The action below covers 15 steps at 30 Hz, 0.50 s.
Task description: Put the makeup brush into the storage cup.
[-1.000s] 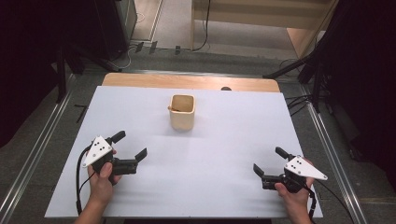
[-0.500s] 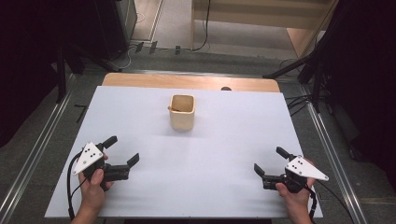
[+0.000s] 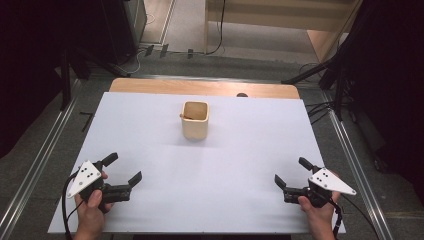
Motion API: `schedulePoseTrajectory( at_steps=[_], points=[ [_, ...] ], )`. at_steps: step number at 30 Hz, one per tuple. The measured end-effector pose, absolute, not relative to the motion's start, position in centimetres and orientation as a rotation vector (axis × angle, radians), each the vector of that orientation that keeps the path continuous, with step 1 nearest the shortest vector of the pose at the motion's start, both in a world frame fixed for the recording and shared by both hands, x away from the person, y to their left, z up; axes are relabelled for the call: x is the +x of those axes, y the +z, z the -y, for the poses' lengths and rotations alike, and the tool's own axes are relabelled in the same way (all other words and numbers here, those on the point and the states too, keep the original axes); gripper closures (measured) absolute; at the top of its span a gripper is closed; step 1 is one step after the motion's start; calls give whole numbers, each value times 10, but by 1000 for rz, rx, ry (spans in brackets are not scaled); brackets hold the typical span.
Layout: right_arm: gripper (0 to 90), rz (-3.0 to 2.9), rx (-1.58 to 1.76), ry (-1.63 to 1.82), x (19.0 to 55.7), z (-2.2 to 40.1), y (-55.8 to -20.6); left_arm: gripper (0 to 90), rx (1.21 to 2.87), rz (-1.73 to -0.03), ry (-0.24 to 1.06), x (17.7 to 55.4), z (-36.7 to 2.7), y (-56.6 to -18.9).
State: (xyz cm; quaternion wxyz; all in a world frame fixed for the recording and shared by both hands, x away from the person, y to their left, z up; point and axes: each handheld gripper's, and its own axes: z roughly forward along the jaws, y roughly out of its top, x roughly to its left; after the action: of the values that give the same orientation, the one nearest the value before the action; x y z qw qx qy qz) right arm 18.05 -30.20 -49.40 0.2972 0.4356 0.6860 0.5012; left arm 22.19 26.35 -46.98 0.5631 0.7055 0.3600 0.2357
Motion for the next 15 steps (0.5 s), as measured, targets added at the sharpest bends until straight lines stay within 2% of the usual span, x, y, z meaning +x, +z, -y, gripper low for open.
schedulePoseTrajectory(
  at_steps=[15],
  points=[
    [0, -1805, 1171, 1326, 177, 298, -494, 0, 1705, -860, 575, 217, -267, -479]
  ],
)
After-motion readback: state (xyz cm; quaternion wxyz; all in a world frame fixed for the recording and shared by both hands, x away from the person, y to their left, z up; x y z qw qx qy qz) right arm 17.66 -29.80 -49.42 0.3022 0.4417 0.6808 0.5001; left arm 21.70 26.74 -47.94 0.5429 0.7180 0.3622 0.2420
